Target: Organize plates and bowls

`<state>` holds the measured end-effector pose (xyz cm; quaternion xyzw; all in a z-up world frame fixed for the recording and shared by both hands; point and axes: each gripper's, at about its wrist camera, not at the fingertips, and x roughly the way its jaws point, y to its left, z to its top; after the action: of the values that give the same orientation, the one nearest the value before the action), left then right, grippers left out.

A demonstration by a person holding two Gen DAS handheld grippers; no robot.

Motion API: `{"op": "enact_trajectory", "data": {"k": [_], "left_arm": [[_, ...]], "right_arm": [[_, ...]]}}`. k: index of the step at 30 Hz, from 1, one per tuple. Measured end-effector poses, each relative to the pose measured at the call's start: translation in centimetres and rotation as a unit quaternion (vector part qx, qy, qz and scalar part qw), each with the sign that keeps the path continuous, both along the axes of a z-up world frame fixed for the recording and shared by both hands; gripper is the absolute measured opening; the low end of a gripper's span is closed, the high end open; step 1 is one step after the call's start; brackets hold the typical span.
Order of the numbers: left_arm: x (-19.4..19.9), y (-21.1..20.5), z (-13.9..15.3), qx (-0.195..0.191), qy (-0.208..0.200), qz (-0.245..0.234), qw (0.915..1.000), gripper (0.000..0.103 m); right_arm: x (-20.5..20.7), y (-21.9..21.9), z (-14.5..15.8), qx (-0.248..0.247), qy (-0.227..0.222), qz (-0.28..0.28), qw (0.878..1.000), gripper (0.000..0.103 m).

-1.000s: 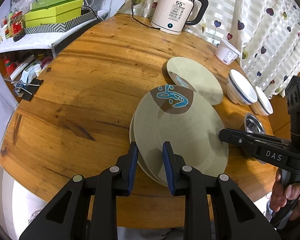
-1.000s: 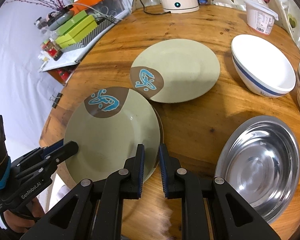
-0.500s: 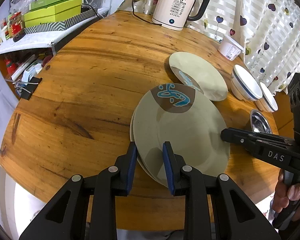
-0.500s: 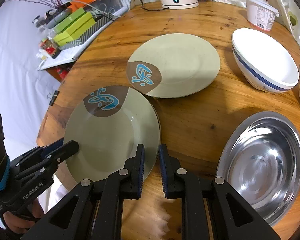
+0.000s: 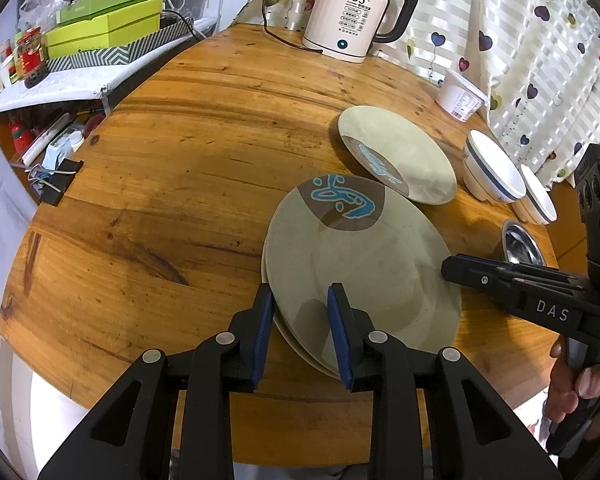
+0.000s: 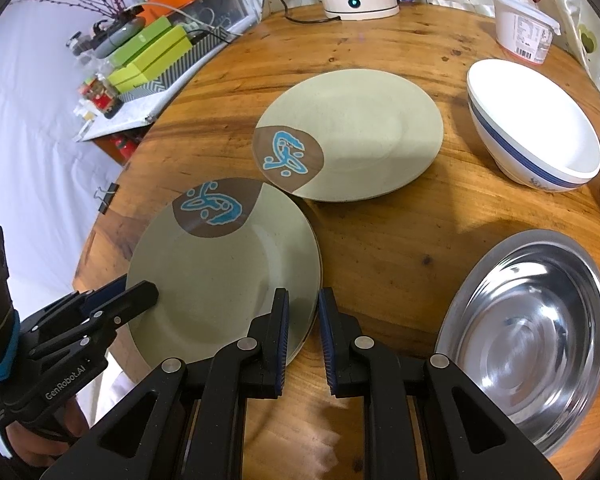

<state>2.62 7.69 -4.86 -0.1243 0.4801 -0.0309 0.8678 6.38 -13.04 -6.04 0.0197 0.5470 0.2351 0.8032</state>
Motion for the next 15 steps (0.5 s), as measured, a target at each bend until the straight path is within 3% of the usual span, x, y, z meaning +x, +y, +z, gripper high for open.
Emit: {"op": "enact_trajectory", "data": {"k": [15], "left_arm": [[-0.26, 0.15, -0.41, -0.009, 0.008, -0.002, 0.9999, 0.033]], "right_arm": [[-0.1, -0.48, 0.23, 0.014, -0.003, -0.001, 1.0, 0.016]]}}
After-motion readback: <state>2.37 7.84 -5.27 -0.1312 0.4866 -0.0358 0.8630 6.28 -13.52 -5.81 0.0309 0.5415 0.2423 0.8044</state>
